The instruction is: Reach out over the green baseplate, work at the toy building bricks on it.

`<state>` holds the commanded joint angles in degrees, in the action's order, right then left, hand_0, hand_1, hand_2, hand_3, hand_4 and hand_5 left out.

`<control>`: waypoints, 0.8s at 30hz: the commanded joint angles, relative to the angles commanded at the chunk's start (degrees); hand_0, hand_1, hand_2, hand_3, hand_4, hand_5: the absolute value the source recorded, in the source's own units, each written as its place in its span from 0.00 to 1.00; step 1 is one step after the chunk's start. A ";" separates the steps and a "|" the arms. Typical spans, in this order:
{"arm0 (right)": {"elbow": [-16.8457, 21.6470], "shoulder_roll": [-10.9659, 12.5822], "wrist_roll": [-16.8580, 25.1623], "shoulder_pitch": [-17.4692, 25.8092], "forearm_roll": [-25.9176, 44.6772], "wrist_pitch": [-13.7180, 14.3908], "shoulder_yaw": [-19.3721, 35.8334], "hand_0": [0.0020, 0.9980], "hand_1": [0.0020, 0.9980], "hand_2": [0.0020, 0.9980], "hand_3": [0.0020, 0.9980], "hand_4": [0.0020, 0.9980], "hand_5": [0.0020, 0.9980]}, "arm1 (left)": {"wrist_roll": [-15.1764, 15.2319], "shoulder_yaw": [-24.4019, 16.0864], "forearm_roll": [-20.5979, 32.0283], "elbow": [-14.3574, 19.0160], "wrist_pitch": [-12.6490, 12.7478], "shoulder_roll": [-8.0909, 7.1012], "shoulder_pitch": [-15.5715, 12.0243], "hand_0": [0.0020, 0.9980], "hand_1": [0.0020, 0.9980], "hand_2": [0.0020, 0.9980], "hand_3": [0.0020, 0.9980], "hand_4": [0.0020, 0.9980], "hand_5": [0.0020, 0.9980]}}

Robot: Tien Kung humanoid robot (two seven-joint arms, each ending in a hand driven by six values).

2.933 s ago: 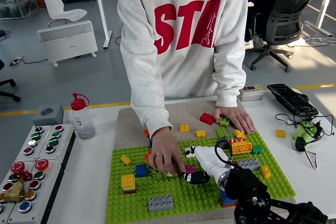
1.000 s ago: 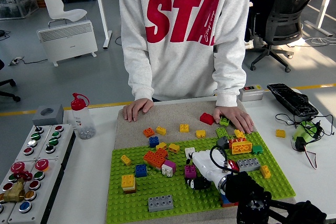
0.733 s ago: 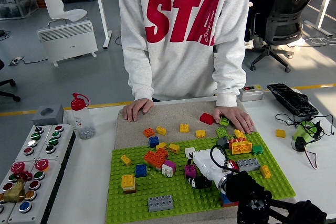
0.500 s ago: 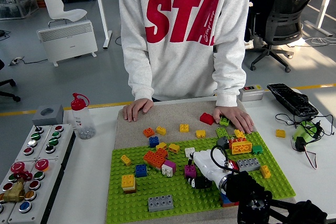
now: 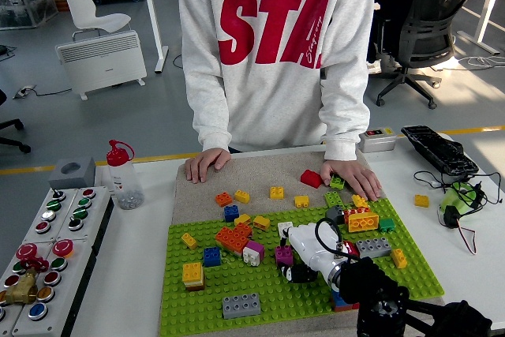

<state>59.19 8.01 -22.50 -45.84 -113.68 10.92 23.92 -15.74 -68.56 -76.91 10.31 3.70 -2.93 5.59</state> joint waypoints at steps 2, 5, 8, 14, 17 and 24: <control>0.17 0.11 0.05 0.04 -0.11 0.13 0.01 0.45 0.50 0.54 0.55 0.60 0.28 | 0.00 -0.03 0.00 0.00 0.01 0.00 0.00 0.69 0.70 0.68 0.62 0.36 1.00; 0.79 0.49 0.05 0.20 -0.38 0.30 0.23 0.45 0.50 0.54 0.55 0.60 0.28 | 0.02 -0.05 0.03 0.00 0.02 -0.01 0.01 0.69 0.70 0.68 0.62 0.36 1.00; 2.26 1.26 -0.02 0.50 -0.92 0.60 0.99 0.44 0.50 0.53 0.55 0.59 0.28 | 0.02 -0.16 -0.03 0.00 0.05 -0.01 0.02 0.69 0.70 0.68 0.62 0.36 1.00; 7.67 4.51 -0.45 2.11 -2.73 1.09 3.76 0.44 0.50 0.53 0.55 0.59 0.27 | 0.04 -0.34 -0.14 0.00 0.10 -0.06 0.01 0.69 0.70 0.68 0.62 0.36 1.00; 11.20 7.16 -0.69 3.98 -4.00 1.35 5.89 0.44 0.50 0.53 0.55 0.59 0.27 | 0.03 -0.49 -0.30 0.00 0.12 -0.08 -0.07 0.69 0.70 0.68 0.62 0.36 1.00; 19.63 13.60 -0.57 9.44 -6.63 2.41 10.26 0.45 0.50 0.54 0.55 0.59 0.27 | -0.02 -0.90 -0.72 0.00 0.20 -0.05 -0.34 0.69 0.70 0.68 0.62 0.36 1.00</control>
<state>78.82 21.62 -23.07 -36.40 -120.31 13.33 34.17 -15.76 -69.46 -77.63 10.31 3.90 -2.98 5.25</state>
